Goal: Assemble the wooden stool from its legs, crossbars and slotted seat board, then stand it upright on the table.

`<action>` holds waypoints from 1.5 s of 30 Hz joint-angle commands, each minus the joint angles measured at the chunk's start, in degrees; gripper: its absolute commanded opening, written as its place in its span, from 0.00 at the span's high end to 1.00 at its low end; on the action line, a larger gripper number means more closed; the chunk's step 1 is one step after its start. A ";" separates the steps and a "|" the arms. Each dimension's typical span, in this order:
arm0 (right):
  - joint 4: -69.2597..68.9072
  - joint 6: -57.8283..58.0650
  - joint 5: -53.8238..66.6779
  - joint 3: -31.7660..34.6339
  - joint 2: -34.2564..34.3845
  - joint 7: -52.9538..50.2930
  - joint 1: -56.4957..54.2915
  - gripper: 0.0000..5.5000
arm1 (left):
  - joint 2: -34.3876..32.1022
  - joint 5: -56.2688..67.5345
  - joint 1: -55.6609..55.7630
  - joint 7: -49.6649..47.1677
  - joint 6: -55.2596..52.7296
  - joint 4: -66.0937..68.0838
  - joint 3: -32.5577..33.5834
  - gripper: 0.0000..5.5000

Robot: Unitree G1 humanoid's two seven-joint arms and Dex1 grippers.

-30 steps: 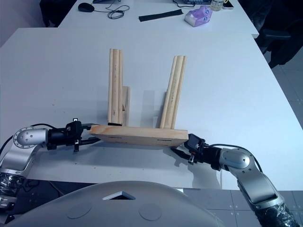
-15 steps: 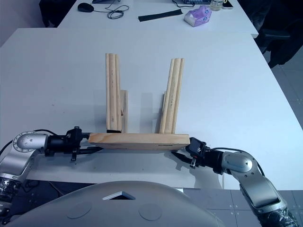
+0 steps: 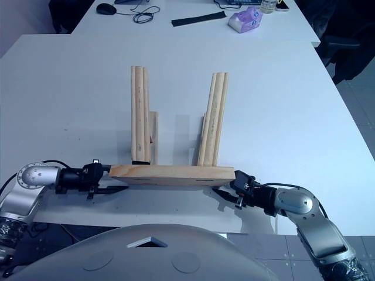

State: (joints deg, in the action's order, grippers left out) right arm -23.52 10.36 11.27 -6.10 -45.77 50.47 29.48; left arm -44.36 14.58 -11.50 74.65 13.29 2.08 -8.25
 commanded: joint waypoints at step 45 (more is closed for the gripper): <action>-23.33 46.04 81.23 52.60 -27.16 4.52 0.19 0.72 | -20.59 59.06 -12.99 -6.84 -58.83 -44.38 39.10 0.77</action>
State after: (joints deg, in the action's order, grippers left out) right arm -46.50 53.04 67.72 37.48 -66.22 57.28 34.74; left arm -60.49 55.42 -26.86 72.01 -37.91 -35.68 21.92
